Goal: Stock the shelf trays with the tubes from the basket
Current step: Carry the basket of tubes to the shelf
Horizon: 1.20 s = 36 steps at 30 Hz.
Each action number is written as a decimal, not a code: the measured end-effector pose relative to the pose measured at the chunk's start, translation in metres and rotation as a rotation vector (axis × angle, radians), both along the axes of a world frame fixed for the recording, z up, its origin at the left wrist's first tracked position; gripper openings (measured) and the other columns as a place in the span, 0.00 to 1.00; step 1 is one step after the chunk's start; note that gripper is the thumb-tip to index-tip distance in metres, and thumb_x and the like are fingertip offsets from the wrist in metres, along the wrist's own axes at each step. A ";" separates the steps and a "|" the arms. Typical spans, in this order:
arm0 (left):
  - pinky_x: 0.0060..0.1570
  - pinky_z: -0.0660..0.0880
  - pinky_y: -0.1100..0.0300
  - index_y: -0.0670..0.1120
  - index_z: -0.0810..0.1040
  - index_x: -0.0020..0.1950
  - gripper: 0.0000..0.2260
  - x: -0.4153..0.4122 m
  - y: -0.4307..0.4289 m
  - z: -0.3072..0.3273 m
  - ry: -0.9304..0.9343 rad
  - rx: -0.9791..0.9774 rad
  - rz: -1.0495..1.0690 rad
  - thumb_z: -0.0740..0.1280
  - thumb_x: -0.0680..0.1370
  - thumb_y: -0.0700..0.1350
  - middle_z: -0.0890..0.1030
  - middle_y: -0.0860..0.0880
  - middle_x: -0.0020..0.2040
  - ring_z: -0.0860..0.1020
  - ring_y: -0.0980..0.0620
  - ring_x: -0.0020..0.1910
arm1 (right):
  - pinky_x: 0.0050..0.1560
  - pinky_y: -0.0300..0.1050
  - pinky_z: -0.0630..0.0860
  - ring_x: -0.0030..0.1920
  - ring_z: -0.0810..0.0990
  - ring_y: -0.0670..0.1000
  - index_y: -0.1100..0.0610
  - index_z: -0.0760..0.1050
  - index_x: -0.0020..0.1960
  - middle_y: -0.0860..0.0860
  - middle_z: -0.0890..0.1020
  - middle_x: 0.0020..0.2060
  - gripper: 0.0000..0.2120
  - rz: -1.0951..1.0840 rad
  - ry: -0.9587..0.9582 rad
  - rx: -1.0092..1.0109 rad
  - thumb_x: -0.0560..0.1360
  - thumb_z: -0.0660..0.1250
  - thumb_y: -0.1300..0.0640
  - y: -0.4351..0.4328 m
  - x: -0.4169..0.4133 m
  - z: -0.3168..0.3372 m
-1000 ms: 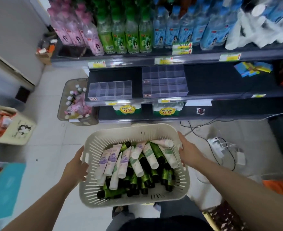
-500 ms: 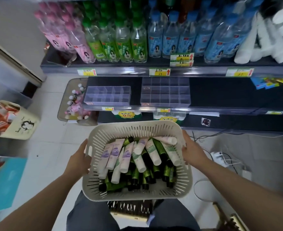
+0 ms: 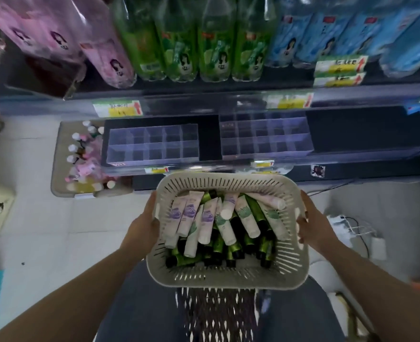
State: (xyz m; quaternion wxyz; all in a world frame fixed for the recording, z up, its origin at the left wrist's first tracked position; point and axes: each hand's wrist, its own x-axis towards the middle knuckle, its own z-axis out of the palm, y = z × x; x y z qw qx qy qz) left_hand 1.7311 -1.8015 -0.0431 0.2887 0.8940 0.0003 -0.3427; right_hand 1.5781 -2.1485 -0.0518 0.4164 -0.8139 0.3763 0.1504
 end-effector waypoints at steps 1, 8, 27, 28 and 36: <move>0.43 0.80 0.46 0.62 0.47 0.75 0.31 0.008 0.001 -0.011 0.016 0.003 0.011 0.55 0.80 0.38 0.77 0.44 0.38 0.79 0.43 0.37 | 0.43 0.61 0.79 0.32 0.76 0.53 0.36 0.54 0.71 0.48 0.75 0.35 0.30 0.007 -0.005 0.010 0.76 0.57 0.60 0.001 0.007 -0.008; 0.41 0.81 0.44 0.64 0.47 0.75 0.35 0.036 -0.006 -0.099 0.048 0.043 0.102 0.58 0.78 0.35 0.78 0.41 0.44 0.80 0.41 0.39 | 0.39 0.53 0.76 0.31 0.75 0.52 0.33 0.53 0.66 0.44 0.72 0.36 0.30 0.055 -0.059 0.080 0.76 0.59 0.62 -0.006 0.049 -0.090; 0.36 0.81 0.46 0.63 0.56 0.73 0.29 0.052 -0.002 -0.246 -0.015 -0.050 0.209 0.60 0.80 0.37 0.79 0.43 0.43 0.80 0.43 0.37 | 0.30 0.44 0.77 0.30 0.82 0.56 0.34 0.54 0.72 0.54 0.78 0.48 0.31 0.134 0.004 0.141 0.78 0.59 0.62 -0.033 0.084 -0.240; 0.36 0.81 0.47 0.63 0.56 0.73 0.29 0.054 0.000 -0.251 -0.017 -0.047 0.206 0.60 0.79 0.37 0.80 0.43 0.42 0.80 0.43 0.36 | 0.29 0.44 0.76 0.30 0.83 0.57 0.33 0.54 0.71 0.55 0.79 0.48 0.32 0.140 -0.004 0.142 0.78 0.59 0.62 -0.034 0.084 -0.245; 0.33 0.80 0.49 0.64 0.60 0.72 0.30 0.062 0.017 -0.280 -0.045 -0.147 0.206 0.61 0.79 0.35 0.80 0.42 0.39 0.80 0.42 0.34 | 0.34 0.52 0.80 0.32 0.83 0.60 0.30 0.59 0.66 0.58 0.77 0.45 0.30 0.159 -0.065 0.141 0.78 0.62 0.62 -0.029 0.083 -0.269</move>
